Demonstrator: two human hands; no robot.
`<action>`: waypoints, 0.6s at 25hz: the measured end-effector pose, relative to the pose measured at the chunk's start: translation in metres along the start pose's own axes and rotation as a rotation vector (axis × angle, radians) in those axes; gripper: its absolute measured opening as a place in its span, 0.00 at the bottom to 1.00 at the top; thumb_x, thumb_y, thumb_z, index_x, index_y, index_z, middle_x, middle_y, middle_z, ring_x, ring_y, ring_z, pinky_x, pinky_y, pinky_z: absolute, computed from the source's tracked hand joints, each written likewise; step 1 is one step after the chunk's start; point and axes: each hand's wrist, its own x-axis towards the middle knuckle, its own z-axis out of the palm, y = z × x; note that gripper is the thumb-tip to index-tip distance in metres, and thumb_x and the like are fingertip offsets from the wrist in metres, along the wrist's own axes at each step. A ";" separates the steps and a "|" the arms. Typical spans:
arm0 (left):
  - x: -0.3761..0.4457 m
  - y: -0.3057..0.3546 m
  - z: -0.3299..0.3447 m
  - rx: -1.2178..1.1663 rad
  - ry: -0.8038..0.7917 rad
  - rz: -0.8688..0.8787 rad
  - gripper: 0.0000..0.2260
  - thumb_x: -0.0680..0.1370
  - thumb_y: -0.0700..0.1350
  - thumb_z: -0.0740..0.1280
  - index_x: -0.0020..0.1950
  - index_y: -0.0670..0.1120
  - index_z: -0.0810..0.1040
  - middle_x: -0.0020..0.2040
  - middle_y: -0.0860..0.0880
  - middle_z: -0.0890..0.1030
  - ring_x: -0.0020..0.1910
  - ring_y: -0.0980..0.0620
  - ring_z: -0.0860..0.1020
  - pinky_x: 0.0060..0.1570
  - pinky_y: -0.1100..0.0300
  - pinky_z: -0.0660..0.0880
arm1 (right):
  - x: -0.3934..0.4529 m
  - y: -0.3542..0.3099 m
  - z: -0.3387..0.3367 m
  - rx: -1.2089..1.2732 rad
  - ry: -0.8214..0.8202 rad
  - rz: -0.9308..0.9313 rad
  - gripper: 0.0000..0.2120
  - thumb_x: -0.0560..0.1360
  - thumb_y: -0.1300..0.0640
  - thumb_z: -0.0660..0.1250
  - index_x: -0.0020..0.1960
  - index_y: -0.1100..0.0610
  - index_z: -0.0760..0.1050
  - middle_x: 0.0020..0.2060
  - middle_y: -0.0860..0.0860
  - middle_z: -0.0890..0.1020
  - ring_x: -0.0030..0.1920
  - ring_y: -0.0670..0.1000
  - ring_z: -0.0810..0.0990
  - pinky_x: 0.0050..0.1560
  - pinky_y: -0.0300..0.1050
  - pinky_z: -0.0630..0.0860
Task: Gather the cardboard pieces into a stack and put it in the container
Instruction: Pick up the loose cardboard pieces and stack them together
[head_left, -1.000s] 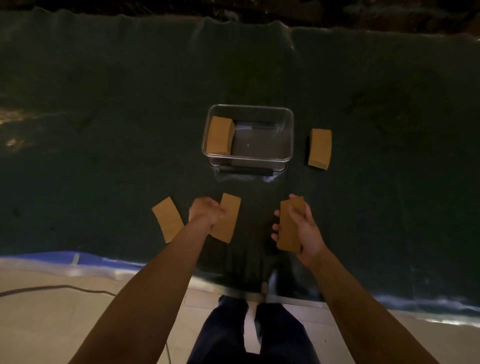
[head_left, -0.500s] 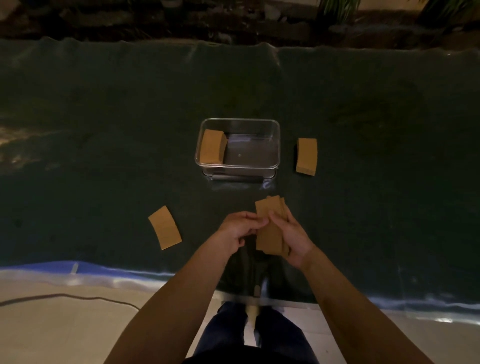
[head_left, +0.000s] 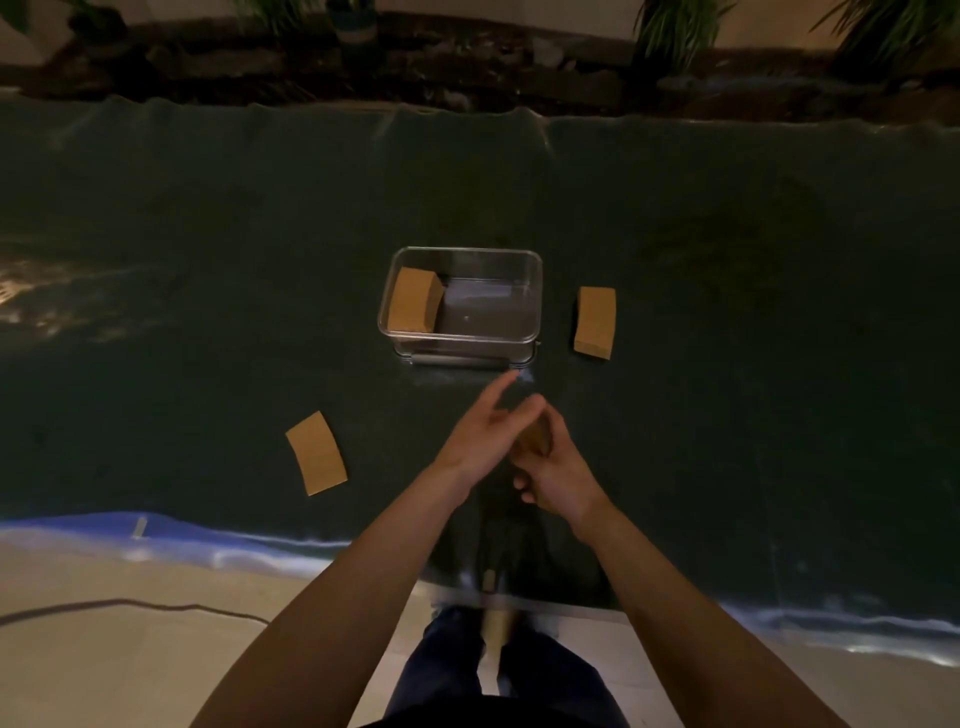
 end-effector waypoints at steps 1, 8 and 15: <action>-0.001 -0.001 0.009 0.031 -0.035 0.020 0.23 0.77 0.59 0.67 0.72 0.63 0.69 0.67 0.52 0.75 0.64 0.50 0.74 0.64 0.46 0.74 | -0.003 -0.001 0.000 -0.020 -0.008 -0.017 0.32 0.78 0.59 0.65 0.71 0.33 0.56 0.48 0.52 0.82 0.36 0.49 0.77 0.36 0.44 0.75; -0.008 -0.006 0.033 -0.030 -0.033 0.005 0.17 0.76 0.51 0.72 0.64 0.58 0.79 0.61 0.51 0.79 0.61 0.51 0.77 0.58 0.50 0.79 | -0.012 0.006 -0.016 -0.027 -0.020 -0.027 0.41 0.75 0.63 0.66 0.76 0.35 0.49 0.50 0.57 0.82 0.37 0.51 0.77 0.37 0.47 0.74; -0.021 -0.006 0.013 -0.139 -0.002 0.000 0.15 0.75 0.48 0.73 0.61 0.55 0.82 0.57 0.50 0.84 0.58 0.52 0.82 0.58 0.55 0.79 | -0.023 -0.003 -0.021 0.311 -0.282 0.094 0.31 0.74 0.57 0.72 0.69 0.34 0.65 0.58 0.60 0.82 0.55 0.61 0.83 0.61 0.65 0.76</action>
